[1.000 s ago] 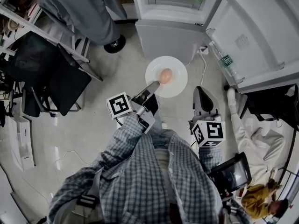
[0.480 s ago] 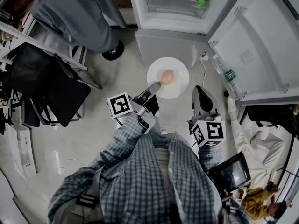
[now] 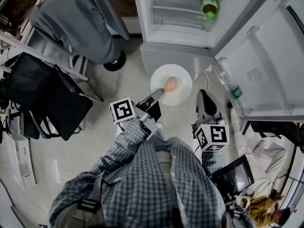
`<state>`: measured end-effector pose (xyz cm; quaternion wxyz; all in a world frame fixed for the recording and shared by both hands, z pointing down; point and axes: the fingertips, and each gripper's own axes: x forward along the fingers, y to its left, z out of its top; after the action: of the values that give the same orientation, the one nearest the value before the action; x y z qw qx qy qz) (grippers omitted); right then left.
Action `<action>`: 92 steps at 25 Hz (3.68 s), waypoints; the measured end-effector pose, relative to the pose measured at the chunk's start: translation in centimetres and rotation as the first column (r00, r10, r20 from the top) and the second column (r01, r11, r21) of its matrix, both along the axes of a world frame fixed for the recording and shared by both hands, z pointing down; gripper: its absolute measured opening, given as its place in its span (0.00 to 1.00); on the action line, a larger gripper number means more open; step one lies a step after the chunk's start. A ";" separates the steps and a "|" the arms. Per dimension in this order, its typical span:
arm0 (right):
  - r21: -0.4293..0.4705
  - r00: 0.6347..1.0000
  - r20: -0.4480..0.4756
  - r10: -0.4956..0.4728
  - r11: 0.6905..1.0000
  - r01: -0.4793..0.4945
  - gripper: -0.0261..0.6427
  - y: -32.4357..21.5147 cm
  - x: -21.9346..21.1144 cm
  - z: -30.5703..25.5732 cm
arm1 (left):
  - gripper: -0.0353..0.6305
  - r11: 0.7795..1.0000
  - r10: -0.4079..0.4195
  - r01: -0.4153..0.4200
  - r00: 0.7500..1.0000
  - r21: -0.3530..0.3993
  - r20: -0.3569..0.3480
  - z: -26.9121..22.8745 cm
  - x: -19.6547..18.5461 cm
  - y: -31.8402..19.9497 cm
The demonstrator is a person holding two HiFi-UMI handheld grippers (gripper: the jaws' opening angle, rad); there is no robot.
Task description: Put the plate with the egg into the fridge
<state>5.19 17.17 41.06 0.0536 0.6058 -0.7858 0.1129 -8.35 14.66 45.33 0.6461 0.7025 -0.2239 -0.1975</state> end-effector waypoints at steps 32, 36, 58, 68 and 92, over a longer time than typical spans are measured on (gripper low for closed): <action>0.009 0.995 -0.043 -0.092 0.996 0.092 0.05 -12.6 2.1 0.1 | 0.10 0.997 -0.078 0.078 0.997 -0.004 -0.012 -0.1 3.2 -11.9; 0.016 0.993 -0.039 -0.113 0.993 0.114 0.05 -15.2 3.6 -0.5 | 0.10 0.996 -0.088 0.088 0.996 0.004 -0.010 -0.6 4.9 -14.3; 0.008 0.963 -0.141 -0.229 0.973 0.232 0.05 -22.2 7.2 -0.4 | 0.10 0.985 -0.173 0.173 0.985 -0.007 -0.020 -0.6 9.4 -21.1; -0.011 0.967 -0.120 -0.227 0.974 0.227 0.05 -24.4 7.8 0.2 | 0.10 0.986 -0.162 0.163 0.986 -0.026 0.023 0.2 10.2 -24.2; 0.039 0.977 -0.139 -0.160 0.985 0.167 0.05 -34.7 7.1 -1.1 | 0.10 0.994 -0.112 0.112 0.993 -0.008 0.026 0.6 10.0 -34.9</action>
<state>12.31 -17.53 39.99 0.1004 0.5464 -0.8301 0.0470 1.62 -20.28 45.90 0.6344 0.6882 -0.2721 -0.2233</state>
